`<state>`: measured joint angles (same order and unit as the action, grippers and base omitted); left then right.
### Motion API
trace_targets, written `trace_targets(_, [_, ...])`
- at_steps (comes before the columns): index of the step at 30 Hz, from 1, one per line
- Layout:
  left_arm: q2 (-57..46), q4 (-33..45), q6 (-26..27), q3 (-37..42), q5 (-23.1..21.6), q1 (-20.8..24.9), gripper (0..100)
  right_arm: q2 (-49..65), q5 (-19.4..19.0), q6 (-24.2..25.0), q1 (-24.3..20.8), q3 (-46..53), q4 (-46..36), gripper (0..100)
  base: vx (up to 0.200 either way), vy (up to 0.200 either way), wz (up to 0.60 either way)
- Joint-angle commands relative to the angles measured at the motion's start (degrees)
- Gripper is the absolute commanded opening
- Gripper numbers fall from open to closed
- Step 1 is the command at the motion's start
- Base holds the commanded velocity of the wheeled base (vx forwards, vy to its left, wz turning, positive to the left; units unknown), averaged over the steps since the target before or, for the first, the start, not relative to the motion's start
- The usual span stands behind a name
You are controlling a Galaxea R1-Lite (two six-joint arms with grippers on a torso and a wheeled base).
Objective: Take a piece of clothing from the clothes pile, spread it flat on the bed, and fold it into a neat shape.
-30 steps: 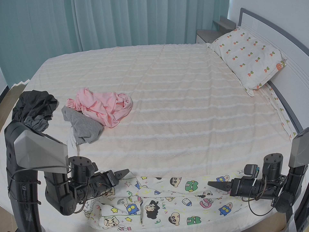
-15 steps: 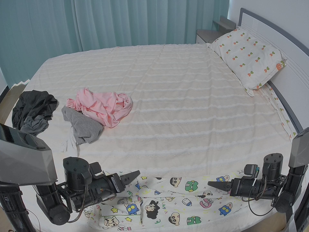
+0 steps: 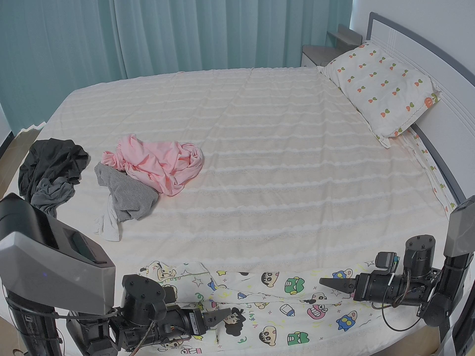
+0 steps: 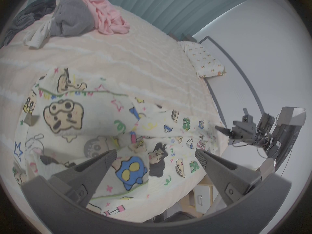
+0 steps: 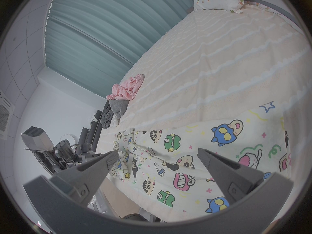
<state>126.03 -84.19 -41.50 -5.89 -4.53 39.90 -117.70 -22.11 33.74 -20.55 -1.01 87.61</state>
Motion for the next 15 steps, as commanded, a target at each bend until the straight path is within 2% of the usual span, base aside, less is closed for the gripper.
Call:
trace_targets(1, [3.26, -0.54, -0.08, 0.18, 0.14, 0.35, 100, 0.01, -0.03, 0.01, 0.07, 1.01, 0.01, 100, 0.0, 0.0, 0.0])
trace_targets(6, [0.27, -1.94, -0.08, 0.18, 0.4, -1.05, 100, 0.1, -0.03, 0.01, 0.07, 1.01, 0.01, 100, 0.0, 0.0, 0.0])
trace_targets(8, [-5.7, -2.38, -0.16, 1.05, 0.32, -4.22, 100, 1.07, 0.23, -0.17, 0.78, 0.92, 0.45, 100, 0.0, 0.0, 0.0])
trace_targets(12, [-10.98, -2.47, -0.16, 2.37, 0.23, -8.17, 100, 3.97, 0.14, -0.52, 4.03, 1.01, -0.07, 100, 0.0, 0.0, 0.0])
trace_targets(15, [-16.78, -2.47, -0.25, 5.45, -0.21, -13.09, 100, 7.57, 0.14, -2.19, 8.16, 1.01, -3.85, 100, 0.0, 0.0, 0.0])
